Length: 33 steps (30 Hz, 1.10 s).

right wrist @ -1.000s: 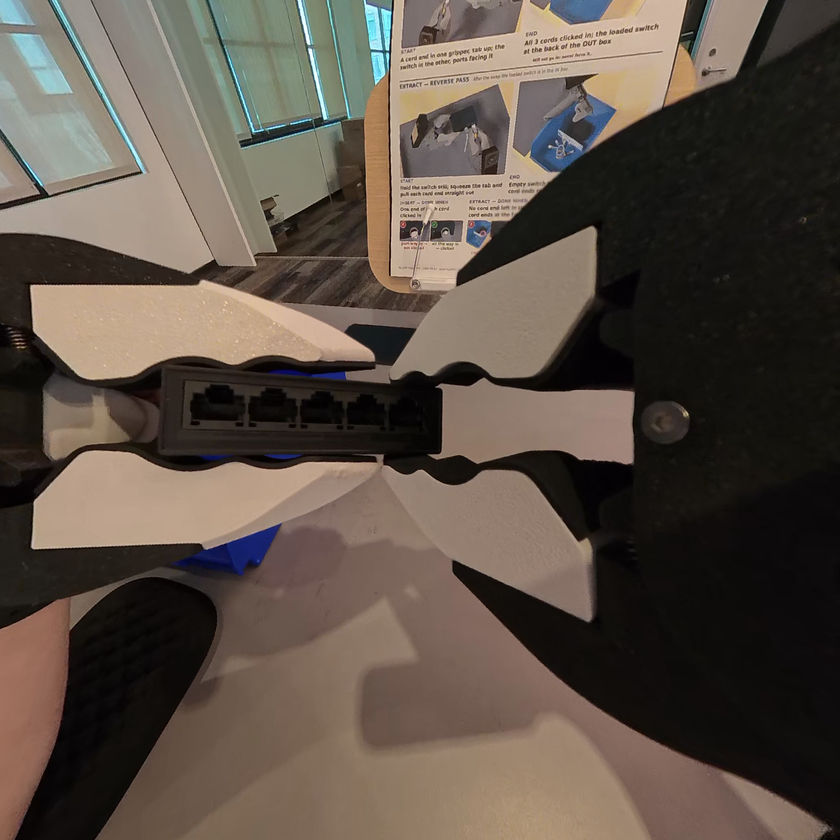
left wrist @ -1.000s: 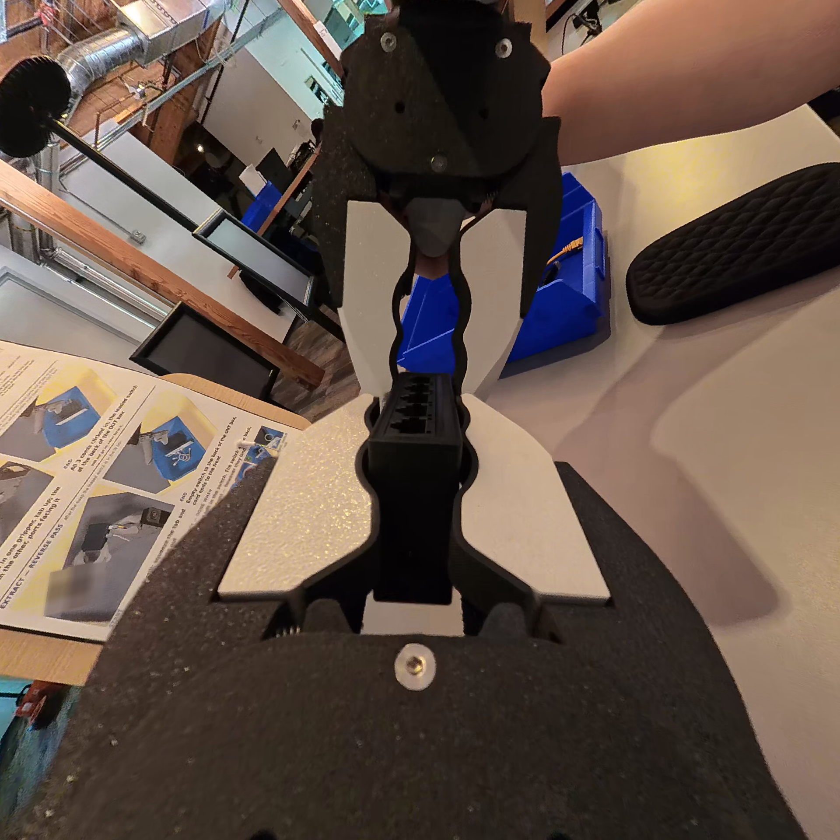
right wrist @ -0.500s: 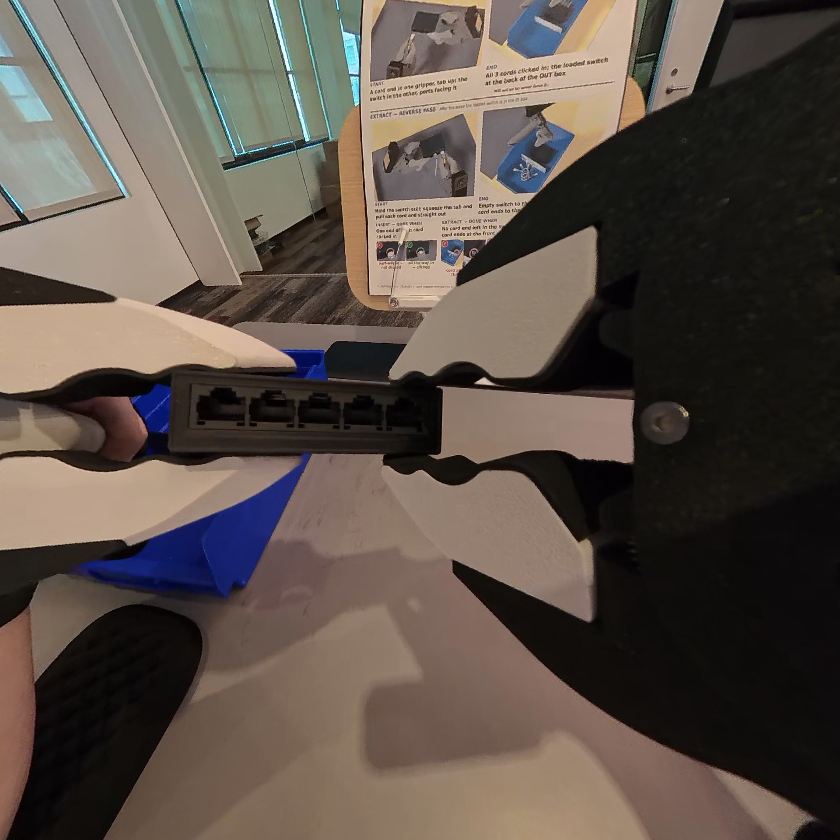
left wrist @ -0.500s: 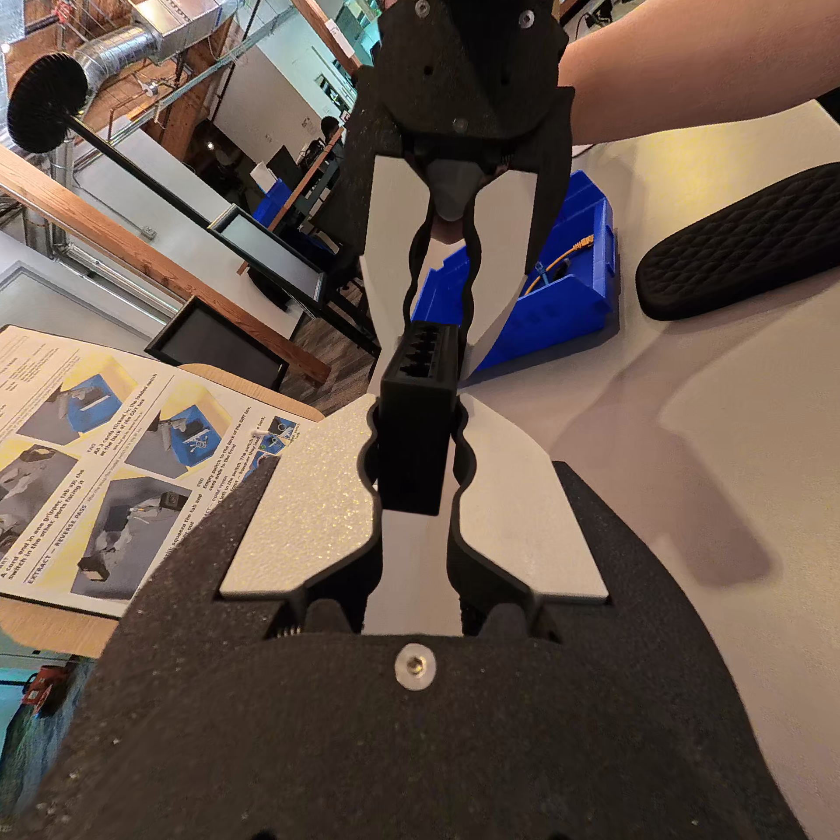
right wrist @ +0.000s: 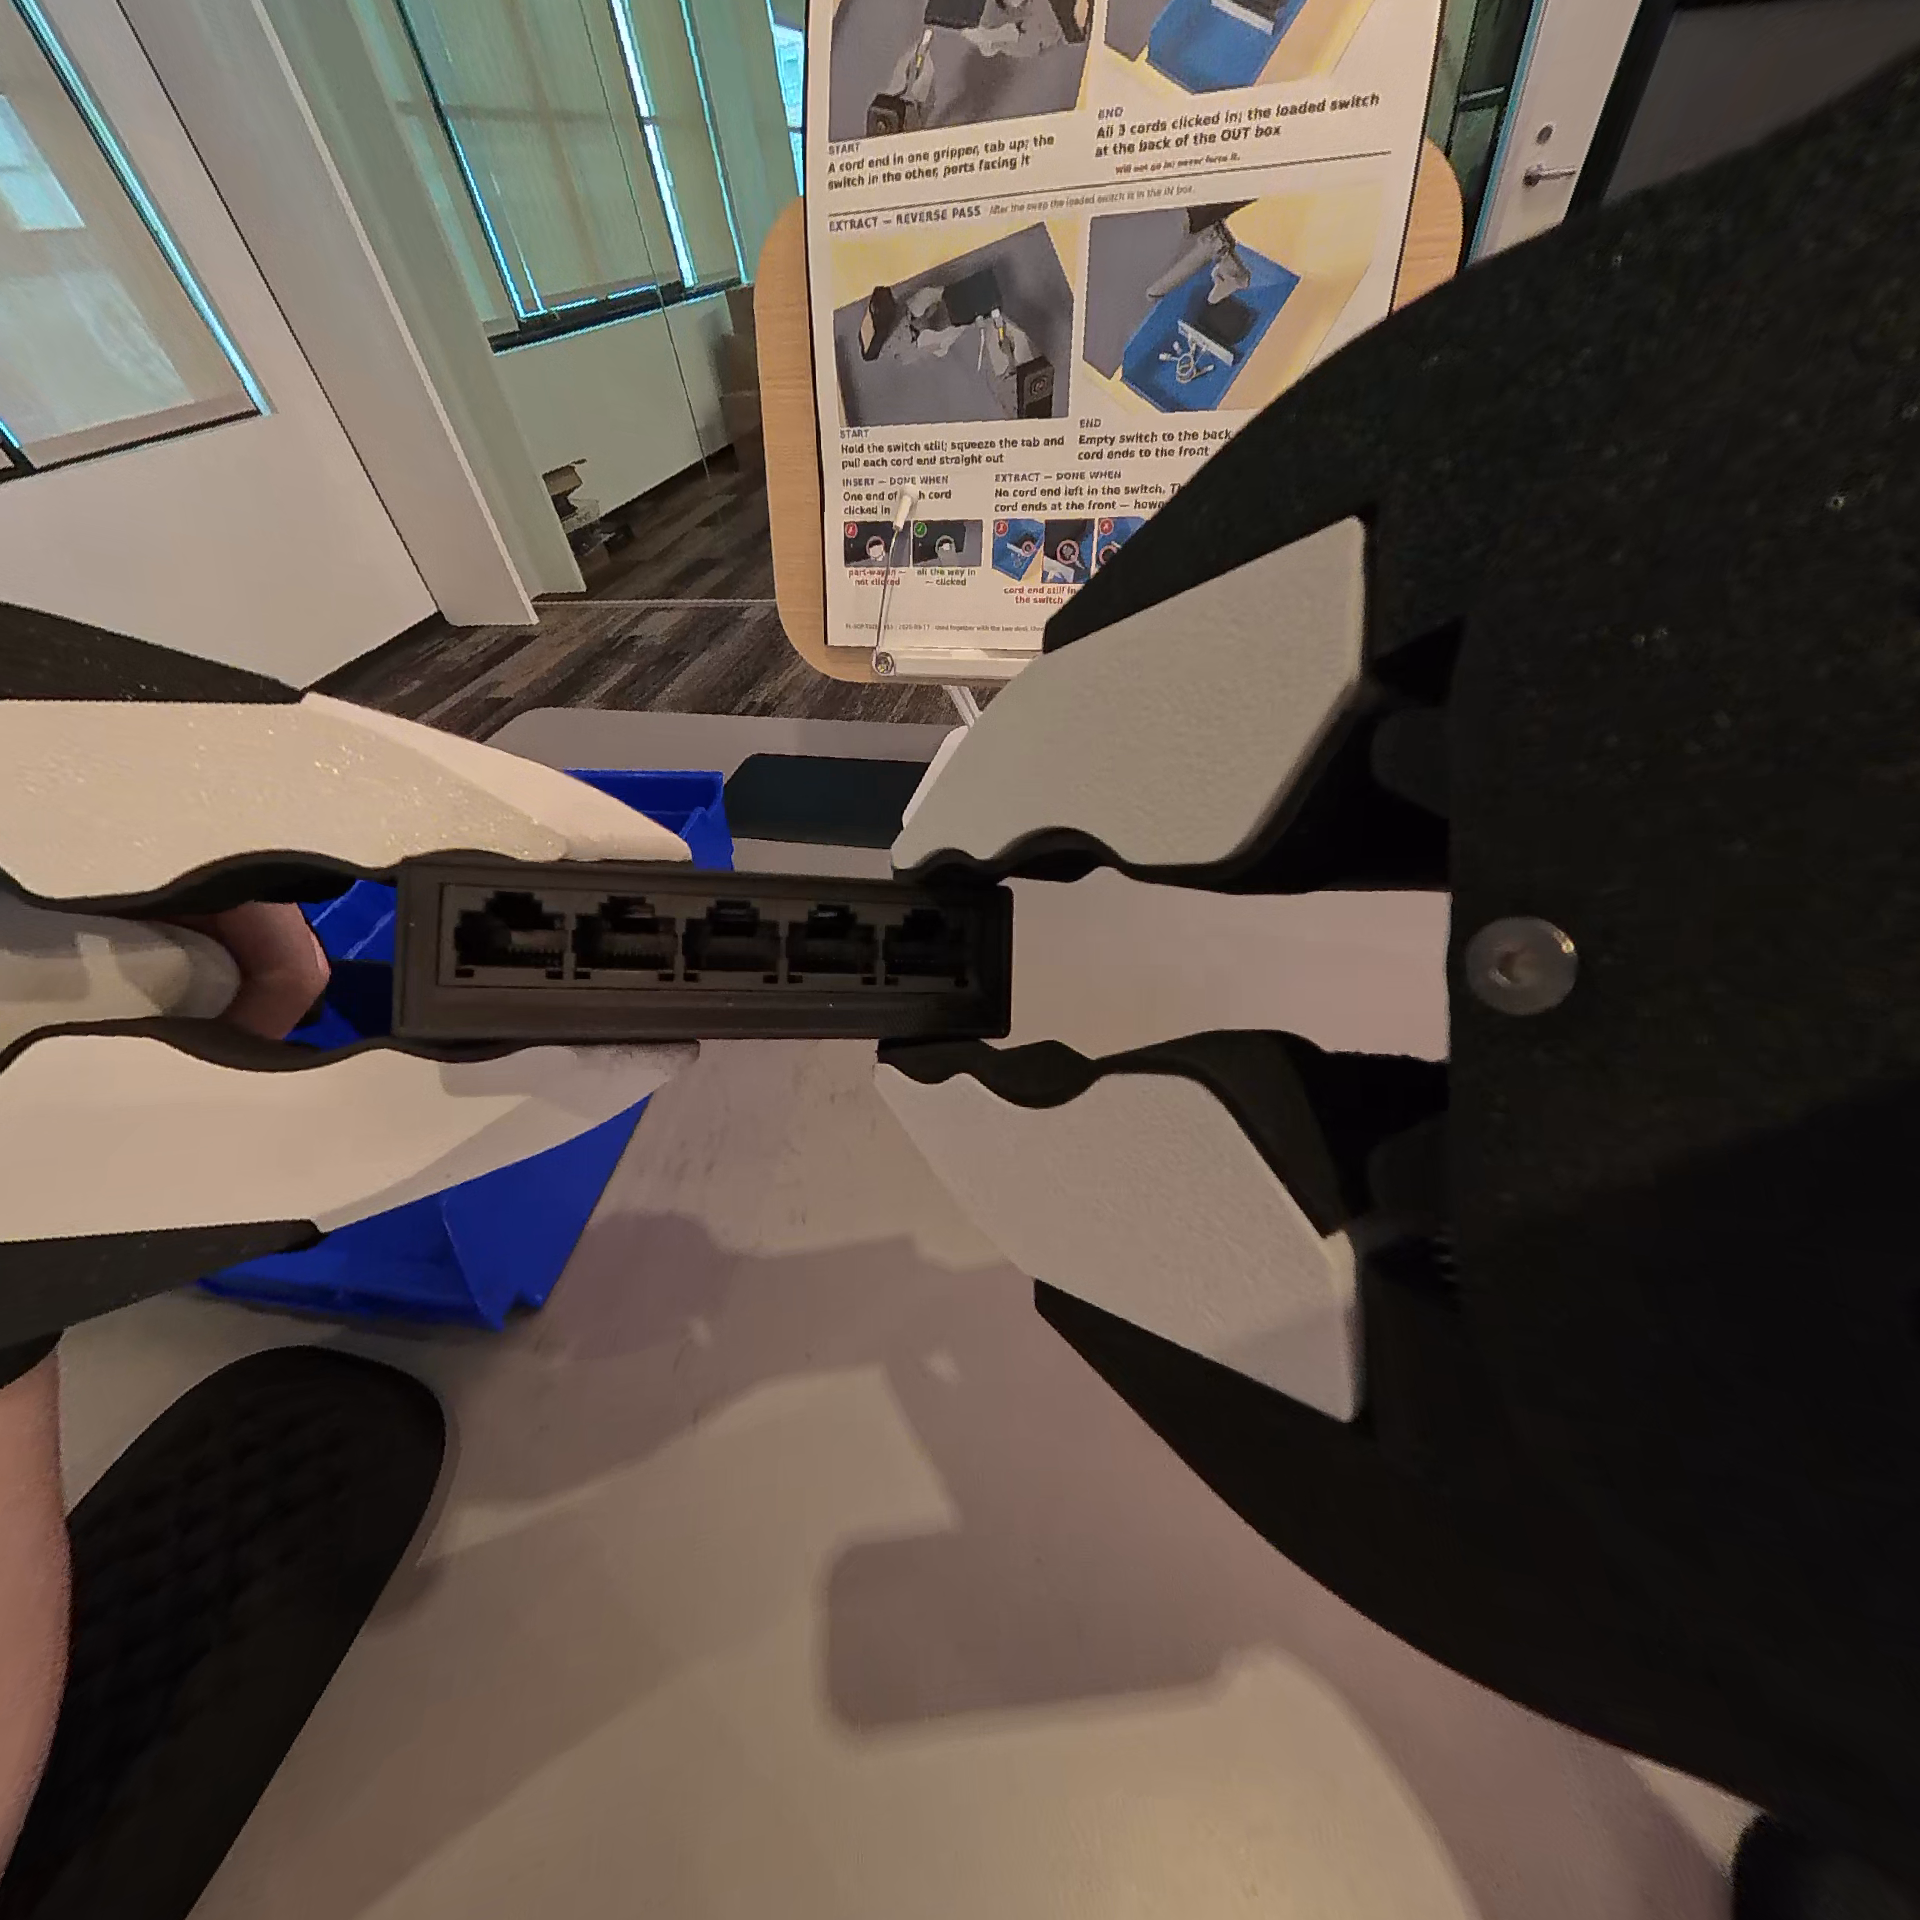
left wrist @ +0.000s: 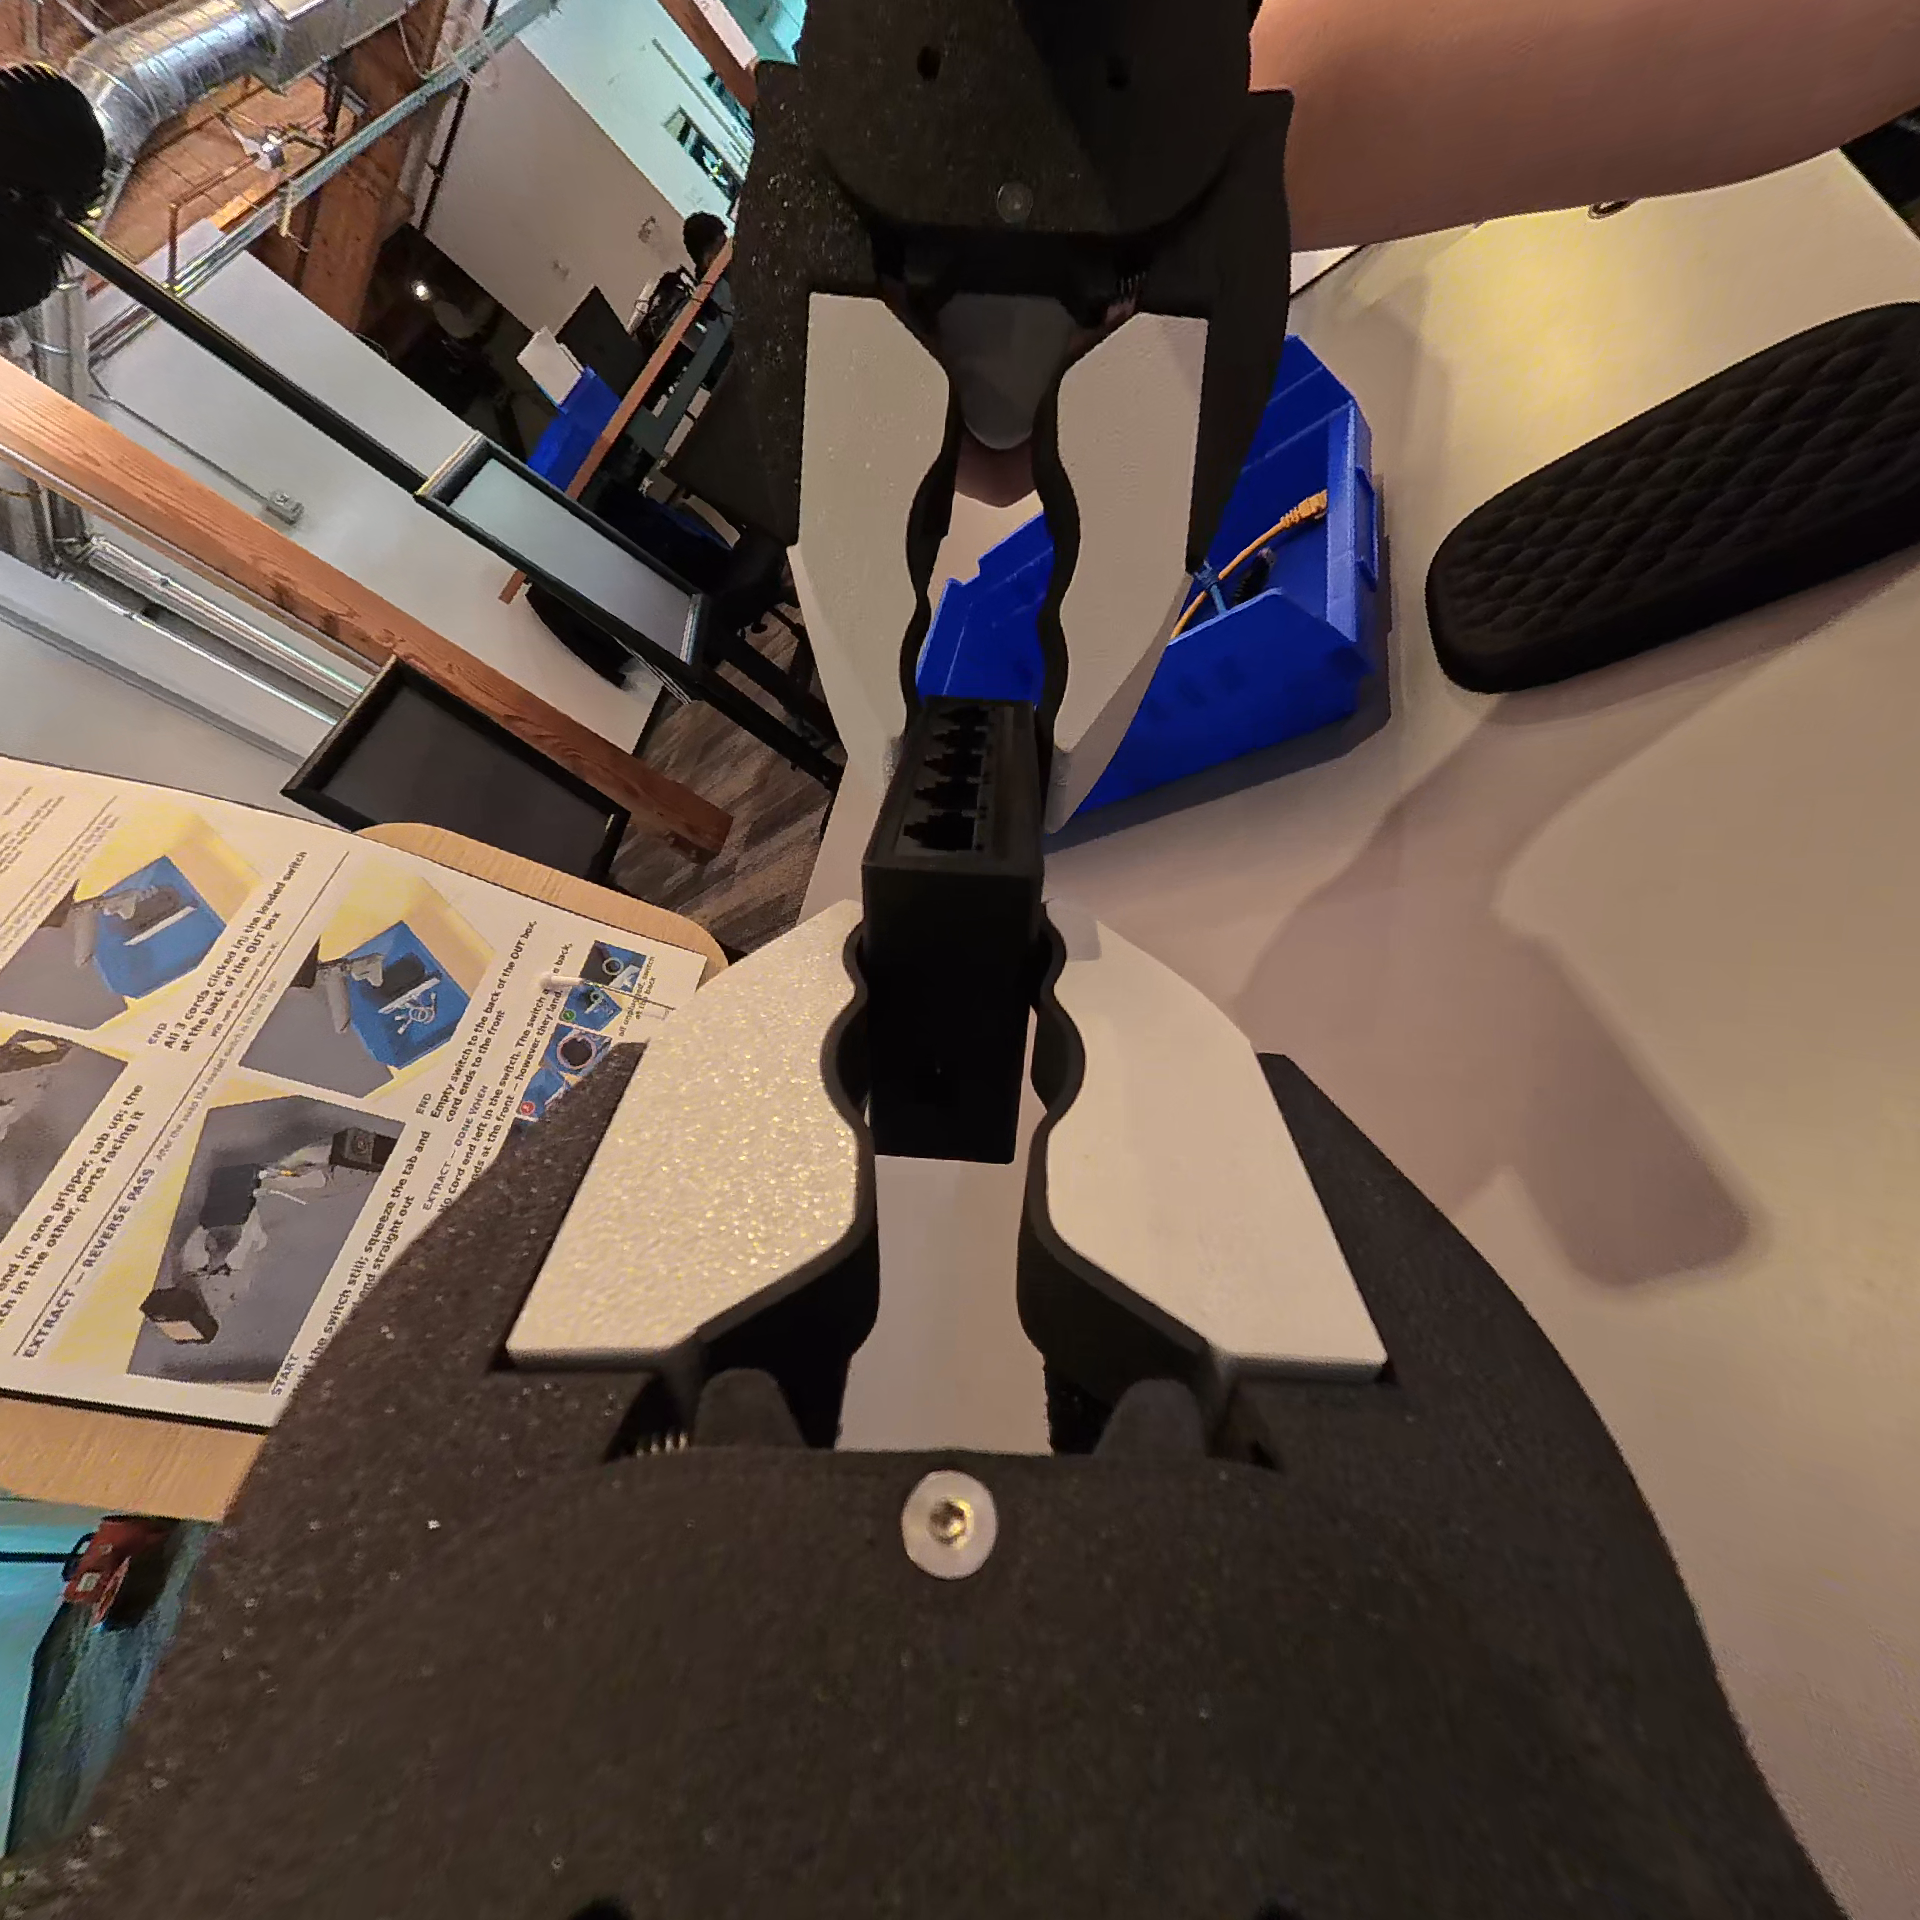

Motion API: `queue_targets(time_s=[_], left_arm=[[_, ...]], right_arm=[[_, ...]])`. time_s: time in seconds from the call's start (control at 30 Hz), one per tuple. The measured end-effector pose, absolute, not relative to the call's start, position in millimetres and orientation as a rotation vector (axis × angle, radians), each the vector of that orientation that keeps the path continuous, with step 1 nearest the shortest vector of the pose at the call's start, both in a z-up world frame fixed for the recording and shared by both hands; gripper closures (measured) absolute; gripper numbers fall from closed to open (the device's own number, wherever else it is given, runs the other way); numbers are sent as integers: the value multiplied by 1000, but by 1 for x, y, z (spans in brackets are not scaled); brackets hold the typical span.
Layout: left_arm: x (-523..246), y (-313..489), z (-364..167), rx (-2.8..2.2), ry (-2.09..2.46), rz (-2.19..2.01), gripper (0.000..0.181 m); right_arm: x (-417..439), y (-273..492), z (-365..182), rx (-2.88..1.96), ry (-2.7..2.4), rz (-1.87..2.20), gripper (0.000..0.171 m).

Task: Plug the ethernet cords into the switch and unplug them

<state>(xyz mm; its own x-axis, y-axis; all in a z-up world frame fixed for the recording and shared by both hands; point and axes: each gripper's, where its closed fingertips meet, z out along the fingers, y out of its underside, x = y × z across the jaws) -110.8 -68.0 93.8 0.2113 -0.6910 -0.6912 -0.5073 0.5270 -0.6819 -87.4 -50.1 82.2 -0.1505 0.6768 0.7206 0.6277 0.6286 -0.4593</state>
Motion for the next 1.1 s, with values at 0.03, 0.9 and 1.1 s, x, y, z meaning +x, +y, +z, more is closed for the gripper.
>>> queue_targets(time_s=[0.03, 0.9, 1.1], left_arm=[[-110, -68, 94, -1108, 1436, -174, 155], [-122, -64, 110, -1097, 1350, -169, 155], [-125, -62, 110, -1112, 1348, -178, 155]], right_arm=[[-87, -51, 83, -1043, -1840, 65, 145], [-63, -34, 110, -1062, -1581, 106, 120], [-49, -28, 118, -1073, -1494, 156, 125]])
